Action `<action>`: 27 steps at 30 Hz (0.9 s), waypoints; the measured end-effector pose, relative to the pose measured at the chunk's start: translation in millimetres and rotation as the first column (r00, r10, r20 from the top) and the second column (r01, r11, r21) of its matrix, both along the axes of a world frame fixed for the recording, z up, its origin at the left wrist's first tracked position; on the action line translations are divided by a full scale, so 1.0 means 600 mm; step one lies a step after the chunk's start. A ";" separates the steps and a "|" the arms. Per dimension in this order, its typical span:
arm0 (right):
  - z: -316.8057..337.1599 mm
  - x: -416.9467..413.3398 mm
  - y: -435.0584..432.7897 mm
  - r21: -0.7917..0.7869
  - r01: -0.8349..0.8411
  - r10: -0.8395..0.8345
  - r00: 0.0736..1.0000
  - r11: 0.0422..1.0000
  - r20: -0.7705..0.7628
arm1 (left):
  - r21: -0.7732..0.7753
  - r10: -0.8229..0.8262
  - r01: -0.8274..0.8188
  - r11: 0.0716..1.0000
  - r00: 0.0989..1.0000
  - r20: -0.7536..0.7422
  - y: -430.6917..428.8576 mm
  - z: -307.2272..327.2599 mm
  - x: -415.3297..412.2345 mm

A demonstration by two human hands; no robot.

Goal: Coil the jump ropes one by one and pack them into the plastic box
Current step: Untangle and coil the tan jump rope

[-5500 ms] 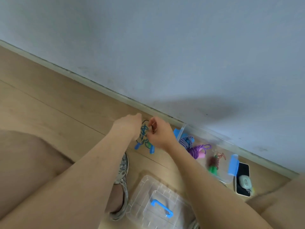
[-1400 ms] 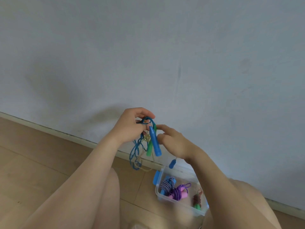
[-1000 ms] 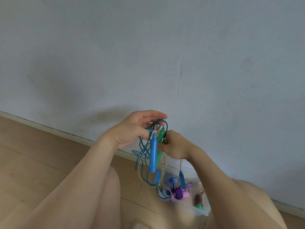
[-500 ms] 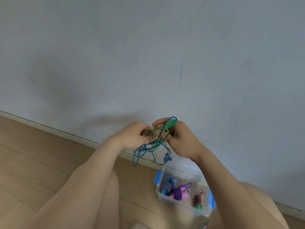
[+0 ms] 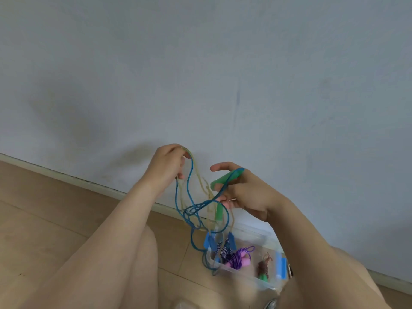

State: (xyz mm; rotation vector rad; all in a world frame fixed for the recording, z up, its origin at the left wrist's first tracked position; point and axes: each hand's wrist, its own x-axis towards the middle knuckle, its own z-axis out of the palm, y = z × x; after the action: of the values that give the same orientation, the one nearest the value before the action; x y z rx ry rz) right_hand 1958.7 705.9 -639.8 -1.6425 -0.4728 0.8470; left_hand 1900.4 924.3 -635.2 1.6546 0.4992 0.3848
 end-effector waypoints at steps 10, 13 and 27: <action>0.011 -0.001 0.006 -0.143 0.203 -0.189 0.976 0.969 0.104 | 0.030 0.294 -0.296 0.955 0.955 0.047 0.011 -0.003 0.001; 0.006 -0.002 0.006 -0.131 0.268 -0.242 0.952 0.955 0.186 | -0.068 0.291 -0.288 0.955 0.956 0.033 0.005 0.004 0.002; -0.023 0.004 0.008 -0.744 0.209 0.280 0.835 0.635 0.473 | -0.397 0.124 -0.092 0.913 0.991 0.057 -0.014 0.023 -0.003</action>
State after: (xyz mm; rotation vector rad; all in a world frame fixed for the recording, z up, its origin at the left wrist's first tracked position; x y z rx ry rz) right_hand 1961.2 710.7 -653.6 -2.7550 -0.5773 0.6033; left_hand 1898.8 916.1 -621.4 1.2200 0.5684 0.4021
